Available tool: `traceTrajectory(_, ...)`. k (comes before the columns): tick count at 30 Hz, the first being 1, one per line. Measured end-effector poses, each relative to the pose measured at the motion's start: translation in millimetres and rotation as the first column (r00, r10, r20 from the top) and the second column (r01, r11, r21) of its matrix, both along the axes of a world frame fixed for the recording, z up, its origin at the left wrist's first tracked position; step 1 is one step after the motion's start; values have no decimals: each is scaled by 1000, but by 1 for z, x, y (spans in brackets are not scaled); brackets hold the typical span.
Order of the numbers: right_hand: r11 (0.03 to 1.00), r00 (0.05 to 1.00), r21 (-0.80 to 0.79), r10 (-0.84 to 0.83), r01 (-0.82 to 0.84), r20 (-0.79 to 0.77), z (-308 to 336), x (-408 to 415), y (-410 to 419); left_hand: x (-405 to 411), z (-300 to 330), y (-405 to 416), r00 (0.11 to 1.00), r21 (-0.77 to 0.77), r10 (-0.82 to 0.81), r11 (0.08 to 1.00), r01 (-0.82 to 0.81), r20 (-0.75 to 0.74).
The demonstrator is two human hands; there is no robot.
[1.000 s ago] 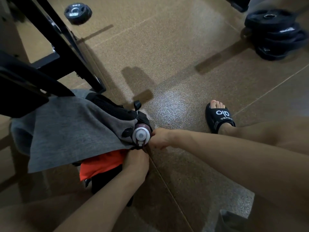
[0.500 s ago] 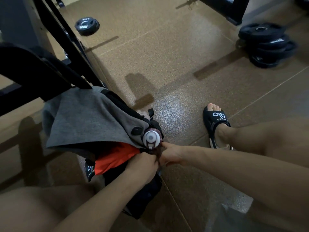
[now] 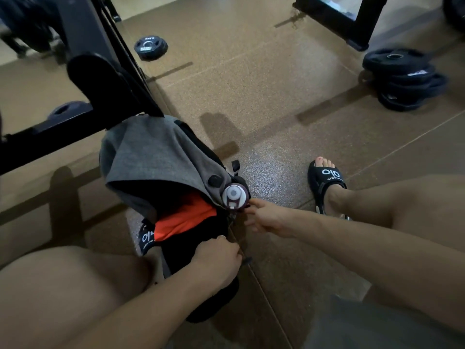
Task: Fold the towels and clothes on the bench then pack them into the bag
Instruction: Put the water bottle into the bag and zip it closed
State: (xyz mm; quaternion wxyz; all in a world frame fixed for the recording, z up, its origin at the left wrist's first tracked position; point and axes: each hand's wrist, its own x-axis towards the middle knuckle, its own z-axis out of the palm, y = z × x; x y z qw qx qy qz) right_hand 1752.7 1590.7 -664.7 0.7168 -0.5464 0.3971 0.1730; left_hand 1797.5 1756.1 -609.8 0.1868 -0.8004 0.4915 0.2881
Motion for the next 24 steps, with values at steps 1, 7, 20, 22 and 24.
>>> traceTrajectory(1, 1000, 1000, -1, -8, 8, 9, 3, 0, -1, -2, 3, 6, 1000, -22, 26, 999, -26, 2)
traceTrajectory(7, 987, 981, 10, -156, 158, -117, -2, 2, 36, 5, 22, 25, 981, -188, 195, 964, -189, 12)
traceTrajectory(20, 974, 977, -66, -214, 215, 21, -13, 37, 55, -1, 35, 41, 980, -364, 196, 917, -165, 48)
traceTrajectory(22, 977, 979, -49, -206, 206, 15, -22, 44, 55, 3, 35, 44, 972, -410, 233, 889, -206, 16)
traceTrajectory(24, 982, 983, -46, -182, 182, -5, -28, 48, 56, 5, 36, 47, 968, -426, 252, 876, -227, 2)
